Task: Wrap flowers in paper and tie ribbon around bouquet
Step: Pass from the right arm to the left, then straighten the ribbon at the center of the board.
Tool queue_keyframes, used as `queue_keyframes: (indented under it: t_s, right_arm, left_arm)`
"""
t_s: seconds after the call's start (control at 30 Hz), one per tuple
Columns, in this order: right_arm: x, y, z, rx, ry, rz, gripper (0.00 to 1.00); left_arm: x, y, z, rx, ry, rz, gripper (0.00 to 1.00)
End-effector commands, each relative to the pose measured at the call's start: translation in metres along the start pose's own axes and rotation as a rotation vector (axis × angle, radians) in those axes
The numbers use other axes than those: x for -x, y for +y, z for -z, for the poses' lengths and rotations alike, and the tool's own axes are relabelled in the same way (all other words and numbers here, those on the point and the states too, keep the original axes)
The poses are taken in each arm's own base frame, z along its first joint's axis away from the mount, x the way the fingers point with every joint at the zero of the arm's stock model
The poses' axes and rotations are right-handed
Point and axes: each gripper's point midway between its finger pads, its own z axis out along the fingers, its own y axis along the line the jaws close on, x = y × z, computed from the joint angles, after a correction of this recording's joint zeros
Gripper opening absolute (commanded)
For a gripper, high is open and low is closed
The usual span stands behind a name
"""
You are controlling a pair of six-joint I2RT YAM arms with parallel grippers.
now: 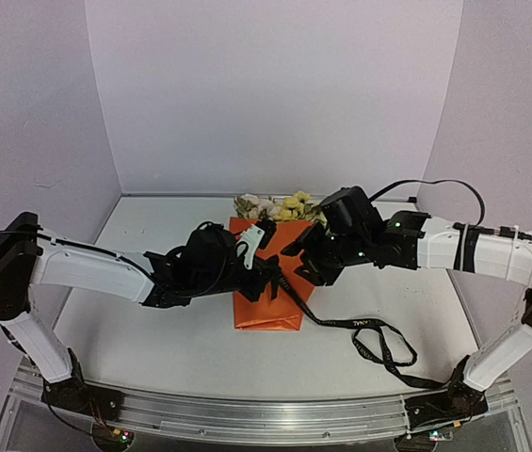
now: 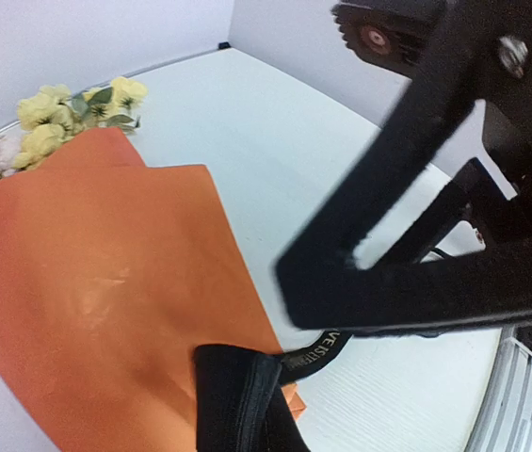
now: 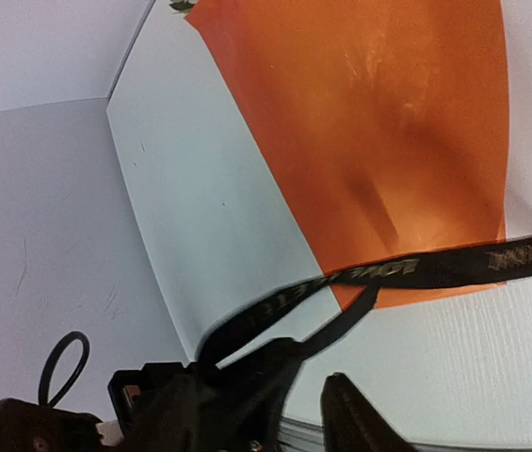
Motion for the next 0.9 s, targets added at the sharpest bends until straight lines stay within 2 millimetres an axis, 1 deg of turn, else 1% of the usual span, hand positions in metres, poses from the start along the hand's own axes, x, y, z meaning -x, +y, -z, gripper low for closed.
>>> queue_keyframes:
  t_s: [0.0,0.03,0.07,0.13,0.17,0.3,0.4,0.47,0.53,0.57,0.63,0.73,0.87]
  right_arm:
    - [0.006,-0.013,0.023,-0.004,-0.001,0.172,0.62]
    - [0.008,-0.021,0.029,-0.023,0.001,0.203,0.68]
    - [0.01,-0.032,0.034,-0.046,0.003,0.238,0.74]
    - [0.017,-0.059,0.049,-0.118,-0.015,0.307,0.83]
    - [0.02,-0.075,0.053,-0.159,-0.021,0.352,0.86]
    - [0.038,-0.146,0.089,-0.361,-0.069,0.455,0.93]
    - [0.052,-0.198,0.117,-0.517,-0.115,0.507,0.94]
    - [0.058,-0.223,0.132,-0.58,-0.147,0.51,0.94]
    - [0.062,-0.249,0.139,-0.63,-0.163,0.495,0.94]
    - [0.061,-0.26,0.141,-0.648,-0.162,0.481,0.94]
    - [0.059,-0.275,0.142,-0.67,-0.146,0.463,0.93]
    - [0.053,-0.295,0.142,-0.721,-0.106,0.439,0.92]
    - [0.047,-0.317,0.142,-0.787,-0.117,0.3,0.88]
  left_arm:
    - [0.048,0.016,0.043,0.11,-0.186,0.077,0.0]
    - [0.053,0.017,0.051,0.113,-0.203,0.082,0.0]
    - [0.053,0.018,0.056,0.118,-0.205,0.084,0.0]
    - [0.059,0.018,0.069,0.122,-0.217,0.087,0.0]
    - [0.063,0.018,0.076,0.125,-0.226,0.089,0.0]
    - [0.078,0.024,0.105,0.163,-0.264,0.107,0.0]
    - [0.094,0.033,0.128,0.229,-0.307,0.116,0.0]
    - [0.109,0.037,0.146,0.256,-0.35,0.119,0.0]
    - [0.123,0.041,0.163,0.286,-0.398,0.123,0.0]
    - [0.13,0.041,0.17,0.29,-0.417,0.121,0.0]
    - [0.144,0.038,0.182,0.289,-0.451,0.111,0.0]
    - [0.163,0.035,0.194,0.29,-0.481,0.1,0.0]
    - [0.17,0.036,0.197,0.306,-0.476,0.094,0.0]
